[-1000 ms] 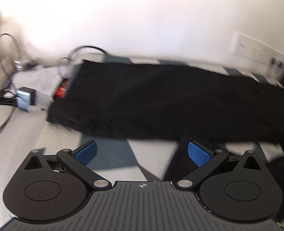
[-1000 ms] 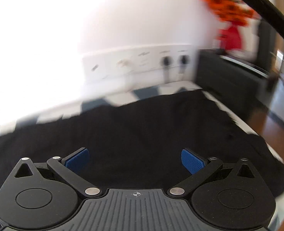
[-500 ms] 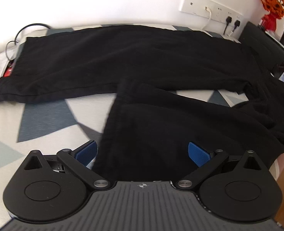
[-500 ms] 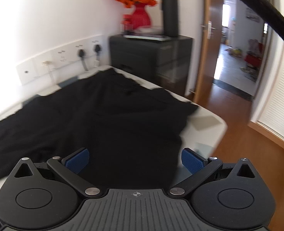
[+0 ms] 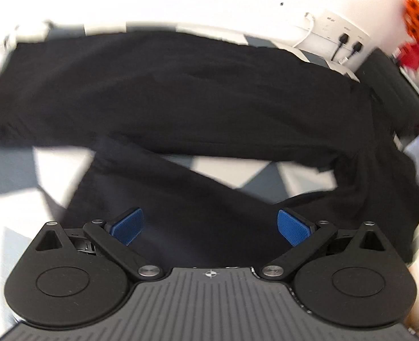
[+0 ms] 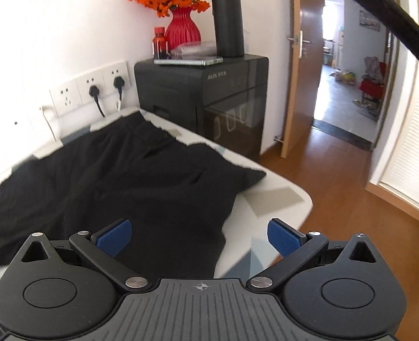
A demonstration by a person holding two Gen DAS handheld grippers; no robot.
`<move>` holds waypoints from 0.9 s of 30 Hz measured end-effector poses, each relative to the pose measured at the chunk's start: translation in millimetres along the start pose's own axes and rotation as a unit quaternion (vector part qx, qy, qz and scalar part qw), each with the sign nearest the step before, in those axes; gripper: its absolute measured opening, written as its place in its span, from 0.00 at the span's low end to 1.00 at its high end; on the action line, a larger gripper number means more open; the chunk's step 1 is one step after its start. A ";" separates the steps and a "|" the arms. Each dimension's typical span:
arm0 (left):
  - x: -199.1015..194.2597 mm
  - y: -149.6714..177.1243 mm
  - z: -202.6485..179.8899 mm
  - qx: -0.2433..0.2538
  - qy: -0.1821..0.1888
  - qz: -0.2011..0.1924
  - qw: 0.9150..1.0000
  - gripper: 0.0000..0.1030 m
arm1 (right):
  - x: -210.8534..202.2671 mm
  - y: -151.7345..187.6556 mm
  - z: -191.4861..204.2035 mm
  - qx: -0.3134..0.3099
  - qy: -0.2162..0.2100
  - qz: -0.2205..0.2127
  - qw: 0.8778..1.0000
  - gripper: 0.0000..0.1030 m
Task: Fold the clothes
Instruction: 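Close the left tool on the waistband while the right tool grasps the buttoned waistband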
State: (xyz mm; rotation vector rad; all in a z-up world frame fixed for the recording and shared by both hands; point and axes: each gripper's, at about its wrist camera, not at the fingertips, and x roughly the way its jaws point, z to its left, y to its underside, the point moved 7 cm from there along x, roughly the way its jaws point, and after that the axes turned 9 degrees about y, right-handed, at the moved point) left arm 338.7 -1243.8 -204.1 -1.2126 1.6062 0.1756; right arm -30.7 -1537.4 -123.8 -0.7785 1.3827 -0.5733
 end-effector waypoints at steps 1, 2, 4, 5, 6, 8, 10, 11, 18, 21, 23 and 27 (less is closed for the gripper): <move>6.7 -2.7 -6.6 -0.015 -0.001 0.004 1.000 1.00 | 2.5 -4.5 -3.0 0.004 -0.007 -0.004 1.000 0.99; 13.4 -5.5 -13.2 -0.031 -0.002 0.008 0.999 1.00 | 6.0 -7.9 -7.5 0.008 -0.015 -0.008 1.000 0.99; 27.0 -10.7 -26.0 -0.058 -0.008 0.016 0.998 0.97 | 10.0 -12.9 -11.8 -0.017 -0.018 -0.029 0.999 0.99; 34.4 -12.3 -29.9 -0.055 -0.035 0.019 0.998 0.92 | 11.3 -15.0 -12.6 -0.038 -0.019 -0.042 0.998 0.99; 41.7 -13.3 -33.3 -0.053 -0.059 0.023 0.997 0.87 | 13.8 -15.8 -10.9 -0.063 -0.023 -0.052 0.996 0.99; 57.3 -11.1 -35.1 -0.061 -0.094 0.042 0.993 0.83 | 21.7 -17.1 -10.8 -0.086 -0.042 -0.058 0.994 0.99; 66.6 -9.5 -36.8 -0.063 -0.128 0.047 0.989 0.82 | 34.9 -19.1 -16.1 -0.073 -0.067 -0.050 0.994 0.99; 68.8 -9.0 -37.6 -0.062 -0.145 0.045 0.986 0.79 | 43.7 -19.2 -19.7 -0.060 -0.075 -0.041 0.995 0.99; 35.7 10.7 -52.1 -0.096 -0.176 -0.026 0.979 0.10 | 103.6 -10.5 -63.7 0.054 -0.105 0.060 0.991 0.98; 6.8 24.4 -62.0 -0.078 -0.180 -0.074 0.978 0.08 | 117.3 -7.2 -72.5 0.078 -0.139 0.092 0.983 0.90; -12.5 31.9 -70.0 -0.066 -0.178 -0.101 0.977 0.07 | 121.7 -5.2 -70.2 0.075 -0.167 0.101 0.978 0.86; -54.9 38.7 -75.3 -0.082 -0.163 -0.153 0.971 0.06 | 129.5 -5.3 -56.2 0.063 -0.207 0.105 0.971 0.83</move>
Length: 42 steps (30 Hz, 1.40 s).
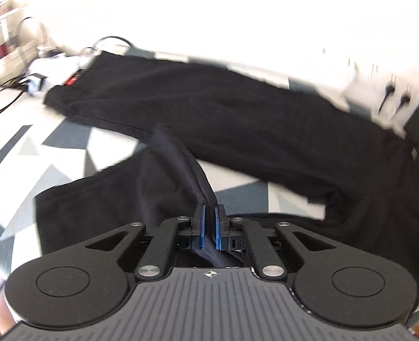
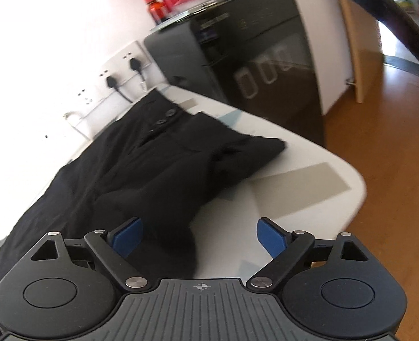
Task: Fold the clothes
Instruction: 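Close the left tool on the waistband while the right tool grasps the buttoned waistband, then raise the black garment by its waistband with both tools, letting it hang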
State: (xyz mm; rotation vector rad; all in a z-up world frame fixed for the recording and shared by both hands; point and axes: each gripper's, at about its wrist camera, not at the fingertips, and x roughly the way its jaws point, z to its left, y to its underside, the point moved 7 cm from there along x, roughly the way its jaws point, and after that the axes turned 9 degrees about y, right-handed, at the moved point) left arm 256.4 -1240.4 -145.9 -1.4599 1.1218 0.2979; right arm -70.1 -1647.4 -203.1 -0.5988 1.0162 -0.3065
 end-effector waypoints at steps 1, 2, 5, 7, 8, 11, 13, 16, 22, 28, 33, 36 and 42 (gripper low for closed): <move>-10.8 -1.9 1.6 -0.009 0.004 -0.013 1.000 0.06 | 4.1 -2.0 2.0 0.002 -0.004 0.000 1.000 0.81; -21.7 -4.3 2.9 -0.013 0.005 -0.029 0.999 0.06 | 9.1 -5.8 3.3 0.012 -0.007 0.003 1.000 0.78; -53.3 -11.2 4.9 -0.021 0.016 -0.079 0.997 0.06 | 23.8 -19.2 5.9 0.049 -0.024 0.032 0.998 0.40; -77.1 -16.6 6.3 -0.031 0.026 -0.117 0.992 0.06 | 22.3 -32.7 11.8 0.063 -0.034 0.045 0.996 0.11; -90.0 -20.1 8.2 -0.040 0.031 -0.138 0.989 0.06 | 18.8 -40.7 15.7 0.070 -0.039 0.046 0.996 0.09; -129.3 -30.1 14.2 -0.068 0.044 -0.200 0.976 0.06 | -30.0 -73.6 38.4 0.077 -0.083 -0.029 0.993 0.08; -154.7 -38.1 19.4 -0.080 0.051 -0.243 0.965 0.05 | -67.1 -92.3 55.0 0.066 -0.123 -0.087 0.986 0.07; -177.2 -46.4 23.8 -0.080 0.045 -0.285 0.954 0.06 | -82.6 -96.6 68.1 0.033 -0.129 -0.105 0.985 0.07; -174.7 -52.6 18.0 -0.082 0.054 -0.300 0.949 0.06 | -38.7 -76.4 44.7 0.088 -0.085 0.016 0.992 0.09; -164.1 -54.0 10.4 -0.085 0.063 -0.291 0.951 0.06 | -18.8 -57.7 22.4 0.140 -0.073 0.073 0.985 0.22; -153.5 -72.6 4.0 -0.081 0.076 -0.290 0.951 0.06 | -19.6 -55.9 23.6 0.155 -0.088 0.061 0.982 0.08; -144.4 -92.3 5.8 -0.090 0.088 -0.295 0.947 0.06 | -18.9 -74.1 31.9 0.169 -0.101 0.044 0.979 0.08; -125.8 -151.6 12.4 -0.096 0.110 -0.331 0.932 0.06 | -14.2 -125.6 71.5 0.192 -0.130 -0.003 0.973 0.08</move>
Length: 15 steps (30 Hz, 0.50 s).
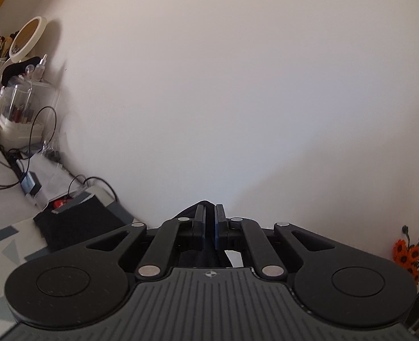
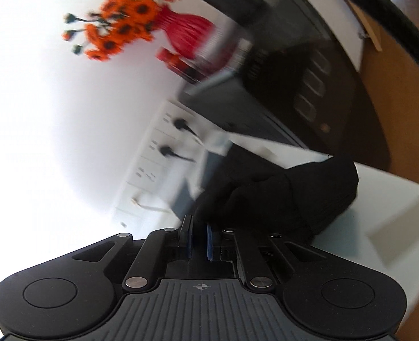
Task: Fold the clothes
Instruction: 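Raise the black garment by its waistband with both tools, letting it hang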
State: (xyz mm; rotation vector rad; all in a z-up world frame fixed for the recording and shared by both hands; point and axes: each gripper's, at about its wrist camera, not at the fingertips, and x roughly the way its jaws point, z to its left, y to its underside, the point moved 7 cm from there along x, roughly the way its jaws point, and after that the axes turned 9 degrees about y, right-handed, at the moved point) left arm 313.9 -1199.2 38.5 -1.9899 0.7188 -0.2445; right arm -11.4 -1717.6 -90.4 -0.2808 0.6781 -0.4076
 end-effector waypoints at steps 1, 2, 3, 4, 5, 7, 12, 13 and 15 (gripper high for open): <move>9.1 -6.4 0.4 0.001 0.003 -0.008 1.000 0.06 | 4.3 -4.6 11.7 -0.006 -0.001 -0.008 1.000 0.08; 18.2 -12.7 1.1 0.001 0.006 -0.015 1.000 0.06 | 10.1 -8.8 22.7 -0.009 -0.001 -0.013 1.000 0.08; 27.2 -18.4 3.2 -0.003 0.007 -0.020 1.000 0.06 | 15.5 -12.7 32.6 -0.007 0.001 -0.018 1.000 0.08; 36.2 -24.1 5.7 -0.008 0.008 -0.025 1.000 0.06 | 19.9 -15.1 41.7 -0.002 0.001 -0.021 1.000 0.08; 44.9 -29.6 9.1 -0.015 0.007 -0.029 0.999 0.06 | 24.3 -17.6 50.8 0.003 0.001 -0.025 1.000 0.08; 61.1 -39.4 14.8 -0.020 0.009 -0.039 0.999 0.06 | 30.8 -20.9 68.9 0.006 -0.003 -0.041 0.999 0.08; 95.5 -52.6 21.0 0.005 0.004 -0.070 0.998 0.06 | 58.7 -24.2 99.0 -0.014 -0.003 -0.078 0.997 0.08; 102.7 -50.5 21.7 0.008 0.001 -0.068 0.998 0.06 | 67.3 -23.8 100.8 -0.019 0.001 -0.078 0.997 0.08; 115.2 -42.9 24.7 0.011 -0.011 -0.061 0.998 0.06 | 85.8 -22.6 102.3 -0.028 0.014 -0.068 0.997 0.08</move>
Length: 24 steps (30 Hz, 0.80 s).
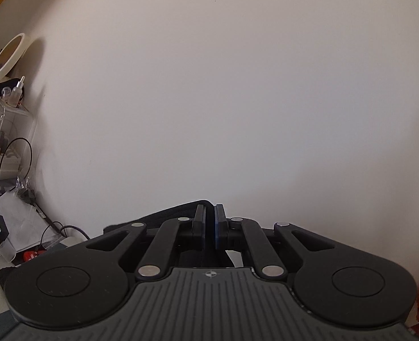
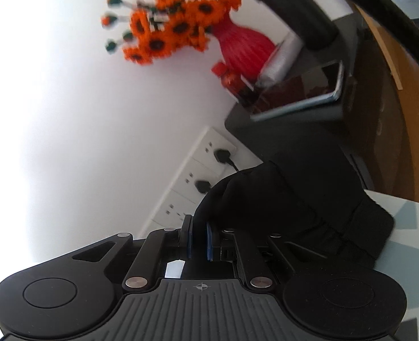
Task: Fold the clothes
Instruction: 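Raise the black garment by its waistband with both tools, letting it hang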
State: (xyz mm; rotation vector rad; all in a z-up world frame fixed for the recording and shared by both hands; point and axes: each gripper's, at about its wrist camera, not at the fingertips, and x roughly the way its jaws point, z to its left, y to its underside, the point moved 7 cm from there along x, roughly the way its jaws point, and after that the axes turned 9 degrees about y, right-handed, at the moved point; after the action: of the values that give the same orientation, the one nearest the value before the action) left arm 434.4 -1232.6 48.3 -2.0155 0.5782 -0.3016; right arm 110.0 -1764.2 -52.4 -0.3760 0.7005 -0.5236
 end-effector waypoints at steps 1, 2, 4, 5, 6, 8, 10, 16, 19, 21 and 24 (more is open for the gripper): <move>4.4 6.2 2.3 0.003 -0.010 0.005 1.000 0.06 | 10.9 2.2 -0.9 -0.004 0.009 0.007 1.000 0.08; 8.5 13.8 5.1 0.006 -0.021 0.011 1.000 0.06 | 22.6 4.1 -2.7 -0.009 0.016 0.015 1.000 0.08; 15.5 30.0 11.8 0.008 -0.050 0.027 0.998 0.06 | 45.2 7.5 -5.3 -0.018 0.026 0.027 0.999 0.08; 19.7 38.5 15.1 0.009 -0.067 0.037 0.997 0.06 | 56.8 8.5 -6.4 -0.022 0.030 0.031 0.999 0.08; 25.1 46.6 17.9 0.009 -0.080 0.047 0.996 0.06 | 68.2 8.5 -7.3 -0.022 0.034 0.036 0.999 0.08; 37.8 59.1 21.7 0.010 -0.101 0.063 0.993 0.06 | 87.8 7.3 -8.8 -0.015 0.039 0.043 0.998 0.08; 51.3 60.9 20.9 0.014 -0.111 0.056 0.992 0.06 | 97.3 4.8 -6.1 -0.008 0.037 0.033 0.999 0.08; 110.8 79.2 16.4 0.043 -0.140 0.054 0.988 0.06 | 145.2 -2.6 -6.2 -0.027 0.057 0.037 0.997 0.08; 137.1 115.2 21.6 0.066 -0.165 0.096 0.979 0.07 | 185.6 11.0 -17.1 -0.061 0.091 0.071 0.991 0.14; 151.0 141.4 29.9 0.076 -0.177 0.143 0.971 0.14 | 199.9 18.7 -23.7 -0.071 0.111 0.081 0.988 0.25; 159.1 173.7 39.4 0.072 -0.183 0.226 0.954 0.56 | 201.6 22.9 -27.4 -0.059 0.107 0.090 0.988 0.44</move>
State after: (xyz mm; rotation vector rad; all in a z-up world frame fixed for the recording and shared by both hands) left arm 540.3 -1355.8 -126.6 -1.6824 0.7332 0.2932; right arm 228.7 -1864.8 -185.5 -0.3653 0.9669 -0.3559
